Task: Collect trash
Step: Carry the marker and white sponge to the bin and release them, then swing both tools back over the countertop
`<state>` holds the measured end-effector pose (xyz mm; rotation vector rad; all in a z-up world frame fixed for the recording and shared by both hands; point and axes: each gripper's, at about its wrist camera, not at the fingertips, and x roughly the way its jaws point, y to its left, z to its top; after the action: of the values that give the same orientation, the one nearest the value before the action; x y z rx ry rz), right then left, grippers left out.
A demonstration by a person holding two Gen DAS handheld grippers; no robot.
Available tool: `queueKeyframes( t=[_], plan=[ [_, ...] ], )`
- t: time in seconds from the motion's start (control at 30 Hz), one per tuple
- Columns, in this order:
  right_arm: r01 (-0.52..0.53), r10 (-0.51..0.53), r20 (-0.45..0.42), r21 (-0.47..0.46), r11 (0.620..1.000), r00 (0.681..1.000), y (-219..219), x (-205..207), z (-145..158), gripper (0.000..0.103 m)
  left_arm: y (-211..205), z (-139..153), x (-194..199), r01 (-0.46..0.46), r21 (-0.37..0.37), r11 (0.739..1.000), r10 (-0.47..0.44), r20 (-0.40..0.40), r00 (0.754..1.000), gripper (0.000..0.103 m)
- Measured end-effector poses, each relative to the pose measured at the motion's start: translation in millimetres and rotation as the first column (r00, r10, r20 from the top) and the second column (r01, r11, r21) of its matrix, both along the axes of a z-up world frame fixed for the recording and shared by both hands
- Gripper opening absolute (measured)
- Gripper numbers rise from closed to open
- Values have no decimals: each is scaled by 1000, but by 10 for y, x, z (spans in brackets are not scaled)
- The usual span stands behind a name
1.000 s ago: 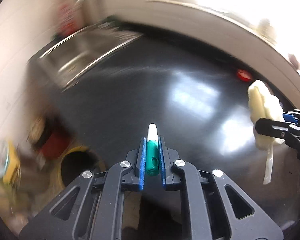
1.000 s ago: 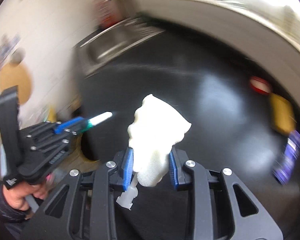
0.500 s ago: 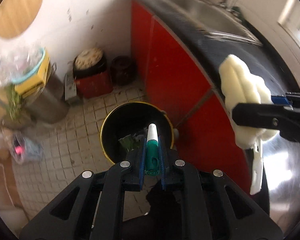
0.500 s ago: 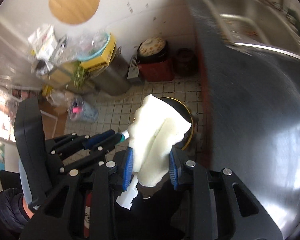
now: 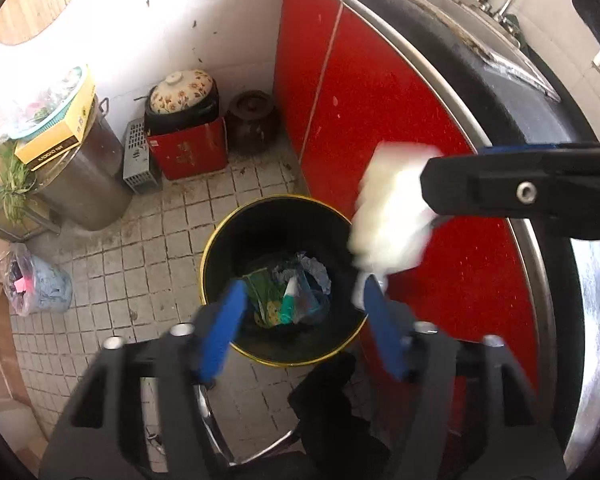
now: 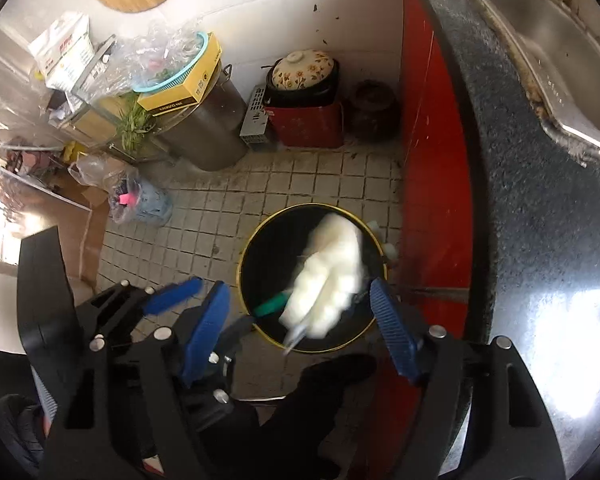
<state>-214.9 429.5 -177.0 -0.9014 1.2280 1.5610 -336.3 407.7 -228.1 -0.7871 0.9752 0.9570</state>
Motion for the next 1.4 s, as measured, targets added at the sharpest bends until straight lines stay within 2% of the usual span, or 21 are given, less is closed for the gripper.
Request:
queueKeyframes(
  t=[0.07, 0.1, 0.23, 0.43, 0.5, 0.57, 0.67, 0.7, 0.77, 0.8, 0.87, 0.93, 0.97, 1.0, 1.07, 1.13, 1.17, 1.2, 1.27, 1.33, 1.4],
  plan=[
    [-2, 2, -21, 9, 1000, 1000, -46, 27, 56, 79, 0, 16, -5, 4, 2, 1000, -4, -3, 1000, 67],
    [-4, 5, -26, 5, 1000, 1000, -78, 33, 77, 79, -15, 26, -3, 6, 5, 1000, -6, -10, 1000, 72],
    [27, -26, -35, 25, 999, 999, -239, 90, 255, 79, -86, 129, 23, 15, 17, 1000, -14, -26, 1000, 72],
    [195, -192, -34, 145, 970, 981, -963, 576, 995, 81, -338, 571, 233, 61, 102, 993, -58, -37, 998, 88],
    [285, -292, 13, 182, 941, 956, -1344, 849, 1207, 84, -493, 753, 451, 115, 136, 984, -110, -41, 993, 92],
    [396, -416, 46, 227, 890, 908, -1869, 1205, 1417, 86, -684, 923, 745, 191, 158, 969, -187, -38, 982, 92],
    [554, -593, 89, 268, 788, 800, -2735, 1739, 1640, 86, -1003, 1126, 1206, 310, 173, 935, -313, -11, 950, 92],
    [599, -642, 100, 277, 751, 760, -3007, 1882, 1686, 86, -1184, 1207, 1448, 375, 182, 909, -381, 0, 924, 92],
    [704, -755, 136, 287, 649, 641, -3661, 2203, 1762, 86, -1558, 1338, 1901, 501, 204, 841, -514, 11, 858, 92],
    [762, -813, 134, 289, 579, 567, -4052, 2363, 1800, 86, -1728, 1378, 2090, 553, 214, 805, -568, 11, 823, 92],
    [836, -884, 129, 289, 466, 448, -4630, 2561, 1826, 86, -2087, 1453, 2447, 646, 229, 728, -666, 10, 746, 92],
    [891, -938, 125, 294, 347, 324, -5231, 2684, 1856, 86, -2498, 1548, 2803, 733, 238, 637, -758, 23, 652, 92],
    [904, -951, 124, 296, 309, 284, -5422, 2699, 1833, 86, -2750, 1599, 2997, 776, 243, 583, -803, 29, 595, 92],
    [922, -968, 120, 299, 246, 219, -5728, 2728, 1838, 86, -2921, 1630, 3107, 801, 244, 546, -830, 32, 556, 92],
    [940, -984, 114, 299, 163, 135, -6131, 2741, 1823, 86, -3313, 1683, 3336, 853, 251, 457, -885, 35, 464, 92],
    [950, -992, 108, 296, 100, 71, -6464, 2743, 1794, 86, -3632, 1697, 3466, 887, 258, 383, -921, 30, 389, 92],
    [952, -993, 106, 296, 75, 46, -6592, 2703, 1780, 86, -3748, 1690, 3514, 898, 257, 358, -931, 26, 364, 92],
    [954, -994, 103, 295, 54, 24, -6735, 2685, 1762, 86, -3882, 1676, 3581, 912, 253, 324, -944, 22, 329, 92],
    [955, -995, 100, 296, 35, 5, -6857, 2633, 1752, 86, -4053, 1648, 3667, 929, 242, 281, -958, 18, 285, 92],
    [955, -995, 96, 296, 28, -1, -6905, 2631, 1743, 86, -4158, 1630, 3751, 937, 232, 260, -964, 13, 264, 92],
    [956, -996, 89, 290, 41, 16, -6839, 2698, 1710, 86, -4185, 1593, 3821, 943, 224, 247, -968, 8, 252, 92]
  ],
)
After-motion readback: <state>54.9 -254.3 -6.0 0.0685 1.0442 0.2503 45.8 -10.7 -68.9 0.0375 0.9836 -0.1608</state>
